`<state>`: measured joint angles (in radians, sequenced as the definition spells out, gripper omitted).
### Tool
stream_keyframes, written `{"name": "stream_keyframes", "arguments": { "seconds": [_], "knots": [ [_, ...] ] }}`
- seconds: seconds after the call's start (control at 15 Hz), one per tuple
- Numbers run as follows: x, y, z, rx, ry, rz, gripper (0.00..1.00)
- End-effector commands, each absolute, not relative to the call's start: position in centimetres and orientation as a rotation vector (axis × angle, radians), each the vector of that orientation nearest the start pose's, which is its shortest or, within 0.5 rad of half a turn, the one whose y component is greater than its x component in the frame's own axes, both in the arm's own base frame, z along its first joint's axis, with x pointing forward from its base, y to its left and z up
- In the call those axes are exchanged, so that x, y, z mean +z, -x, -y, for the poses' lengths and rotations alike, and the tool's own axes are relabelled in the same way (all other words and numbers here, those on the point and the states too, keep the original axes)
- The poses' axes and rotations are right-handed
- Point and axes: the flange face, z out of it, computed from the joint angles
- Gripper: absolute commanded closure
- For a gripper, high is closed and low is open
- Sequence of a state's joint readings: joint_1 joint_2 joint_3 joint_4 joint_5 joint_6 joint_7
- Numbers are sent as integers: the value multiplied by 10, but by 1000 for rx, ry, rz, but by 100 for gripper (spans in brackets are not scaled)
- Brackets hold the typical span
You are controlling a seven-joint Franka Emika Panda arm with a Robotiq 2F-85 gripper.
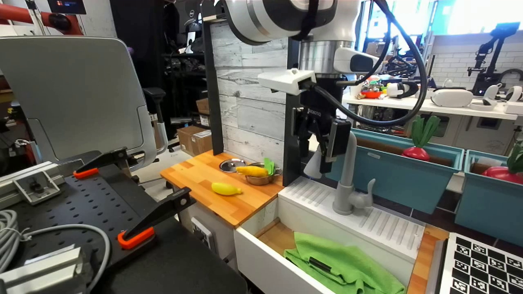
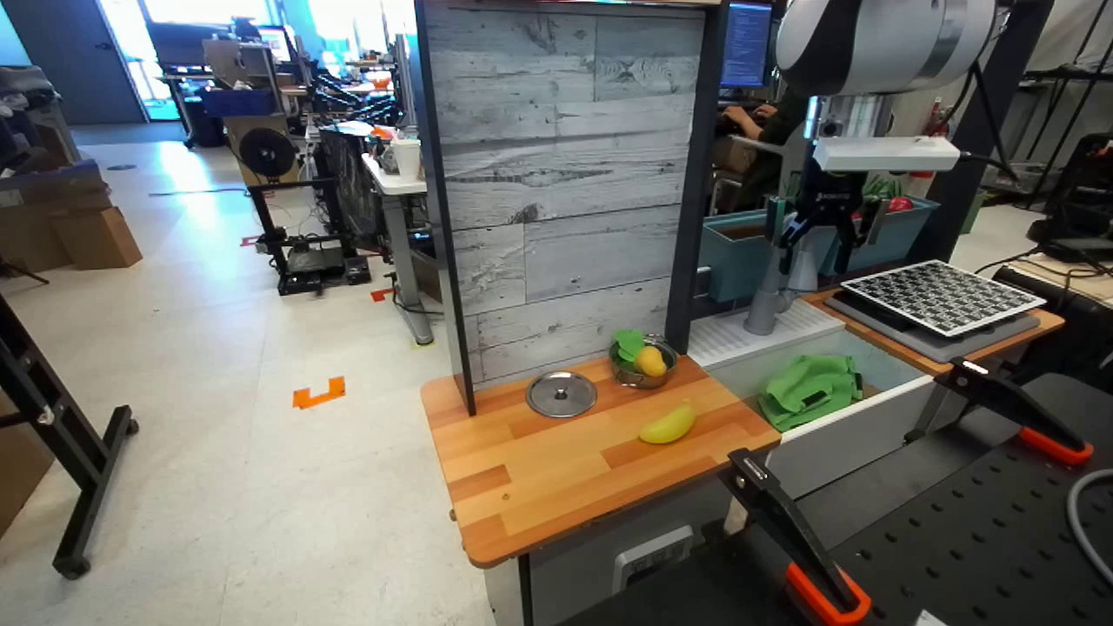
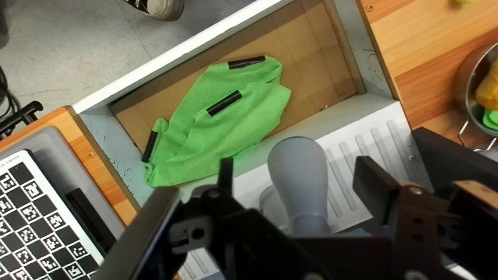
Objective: Turn the faucet to the left
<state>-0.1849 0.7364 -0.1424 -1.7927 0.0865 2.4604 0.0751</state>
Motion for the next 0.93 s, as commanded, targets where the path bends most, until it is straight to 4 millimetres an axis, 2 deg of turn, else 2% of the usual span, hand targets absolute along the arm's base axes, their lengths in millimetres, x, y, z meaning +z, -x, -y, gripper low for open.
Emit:
{"name": "stream_keyframes", "arguments": {
  "seconds": [0.0,0.27,0.33,0.67,0.87],
  "knots": [
    [127,-624,212,65,3067,-737,51],
    [123,-630,210,54,3063,-736,81],
    [124,-629,208,58,3060,-733,85],
    [122,-626,195,90,3041,-702,85],
    [124,-632,180,89,3009,-706,85]
  ]
}}
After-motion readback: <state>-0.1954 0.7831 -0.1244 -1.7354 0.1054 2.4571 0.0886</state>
